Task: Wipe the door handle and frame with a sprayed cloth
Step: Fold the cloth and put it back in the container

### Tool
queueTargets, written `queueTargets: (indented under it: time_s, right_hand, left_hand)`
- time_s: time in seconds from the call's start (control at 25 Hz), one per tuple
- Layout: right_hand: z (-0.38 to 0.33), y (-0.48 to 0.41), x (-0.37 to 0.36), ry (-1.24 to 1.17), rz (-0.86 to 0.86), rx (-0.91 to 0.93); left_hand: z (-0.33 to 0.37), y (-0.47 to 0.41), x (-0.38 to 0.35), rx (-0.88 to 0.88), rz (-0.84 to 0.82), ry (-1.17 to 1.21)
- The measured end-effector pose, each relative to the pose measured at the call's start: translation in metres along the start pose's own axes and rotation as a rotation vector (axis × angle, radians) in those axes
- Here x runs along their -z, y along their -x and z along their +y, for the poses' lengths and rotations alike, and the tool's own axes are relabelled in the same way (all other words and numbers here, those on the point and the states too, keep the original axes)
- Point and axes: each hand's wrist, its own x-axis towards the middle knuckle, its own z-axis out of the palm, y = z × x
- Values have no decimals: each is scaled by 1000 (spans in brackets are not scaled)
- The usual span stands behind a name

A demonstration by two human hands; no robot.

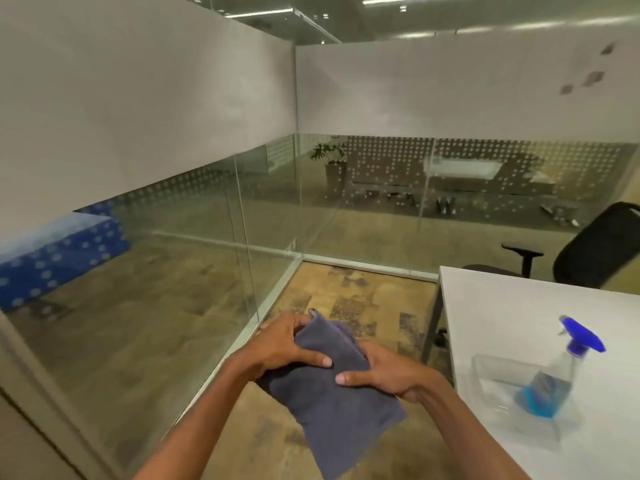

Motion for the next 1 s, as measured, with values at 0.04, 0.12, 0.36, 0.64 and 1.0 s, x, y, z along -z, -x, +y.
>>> queueTargets:
  time_s: [0.04, 0.12, 0.36, 0.64, 1.0]
  right_hand:
    - [5, 15, 10, -51, 55, 5]
    - [17, 44, 34, -161, 188, 10]
    - [62, 109, 90, -616, 504, 8]
    - [105, 157, 131, -634, 784, -159]
    - [121, 157, 148, -174, 1216, -225]
  left_hand:
    - [4, -10, -15, -12, 112, 20]
    - [9, -21, -51, 75, 356, 215]
    - [4, -58, -186, 346, -342, 1217]
    - [-1, -129, -233, 282, -75, 907]
    - [7, -188, -235, -78, -120, 372]
